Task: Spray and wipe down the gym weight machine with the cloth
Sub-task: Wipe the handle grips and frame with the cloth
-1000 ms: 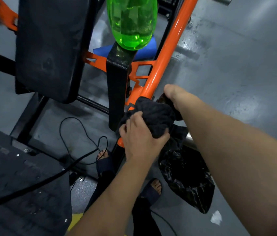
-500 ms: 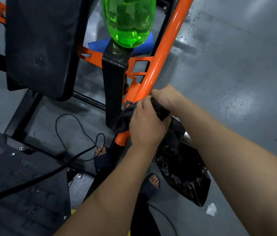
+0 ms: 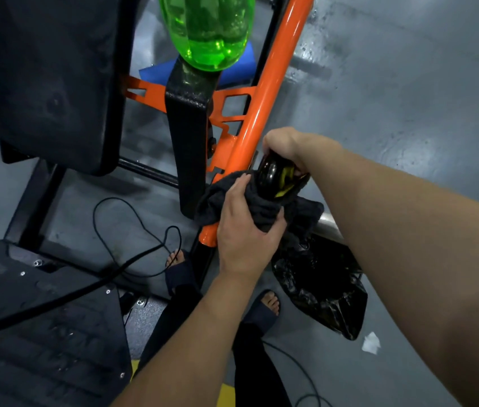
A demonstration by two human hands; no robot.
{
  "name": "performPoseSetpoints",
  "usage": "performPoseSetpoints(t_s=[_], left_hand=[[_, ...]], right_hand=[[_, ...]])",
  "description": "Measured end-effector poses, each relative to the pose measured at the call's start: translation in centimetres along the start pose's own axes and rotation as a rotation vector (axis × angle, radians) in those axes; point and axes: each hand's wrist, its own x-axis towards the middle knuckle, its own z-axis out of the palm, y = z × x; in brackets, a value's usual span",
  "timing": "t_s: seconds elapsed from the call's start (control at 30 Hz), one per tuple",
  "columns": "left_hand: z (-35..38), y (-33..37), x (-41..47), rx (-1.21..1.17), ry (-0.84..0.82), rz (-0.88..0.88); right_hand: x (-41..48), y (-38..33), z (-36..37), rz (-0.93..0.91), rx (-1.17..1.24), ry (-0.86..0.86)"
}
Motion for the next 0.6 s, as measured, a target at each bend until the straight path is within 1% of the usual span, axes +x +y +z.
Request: performPoseSetpoints(t_s=[0.07, 0.1, 0.13, 0.17, 0.2, 0.23, 0.27, 0.3, 0.33, 0.37, 0.4, 0.43, 0.5, 0.53, 0.6], left_hand=[[0.0, 0.2, 0.1, 0.039, -0.002, 0.002], [0.0, 0.4, 0.2, 0.079, -0.011, -0.008], [-0.1, 0.5, 0.4, 0.134, -0.024, -0.016], [-0.2, 0.7, 0.7, 0.19, -0.045, -0.018], [-0.3, 1.0, 1.1, 0.24, -0.076, -0.017], [-0.4, 1.3, 1.7, 0.28, -0.109, -0.017], [-0.5, 1.5, 2.3, 0.309, -0.137, -0.015], [-0.6, 1.7, 2.9, 0.333, -0.164, -0.01], [-0.6, 2.0, 3.5, 0.356, -0.186, 0.002], [-0.5, 2.1, 3.9, 0.375, -0.202, 0.014], [-0.4, 2.2, 4.2, 0.37, -0.206, 0.013], [-0.3, 2.2, 4.3, 0.338, -0.194, -0.002], [-0.2, 1.9, 3.9, 0.252, -0.141, -0.027], [-0.1, 1.5, 3.4, 0.216, -0.11, -0.025], [0.0, 0.8, 2.0, 0.131, -0.063, -0.024]], right_hand=[[0.2, 0.4, 0.6, 0.068, 0.169, 0.018], [0.4, 0.7, 0.8, 0.095, 0.233, 0.056], [0.5, 1.0, 0.9, 0.109, 0.248, 0.124], [0.5, 1.6, 1.1, 0.105, 0.182, 0.208], [0.0, 2.1, 1.4, 0.074, 0.031, 0.324], [-0.6, 2.4, 1.8, -0.026, -0.161, 0.456], [-1.4, 2.7, 2.4, -0.23, -0.316, 0.588], [-2.2, 3.1, 3.1, -0.503, -0.373, 0.673], [-3.1, 3.5, 3.8, -0.718, -0.353, 0.64], [-3.5, 3.9, 4.2, -0.836, -0.286, 0.515], [-3.6, 4.1, 4.1, -0.853, -0.205, 0.382], [-3.2, 4.2, 3.7, -0.794, -0.136, 0.274], [-2.6, 3.8, 2.5, -0.669, -0.043, 0.148], [-2.2, 3.7, 2.1, -0.644, -0.048, 0.125], [-1.6, 3.6, 2.3, -0.67, -0.121, 0.167]])
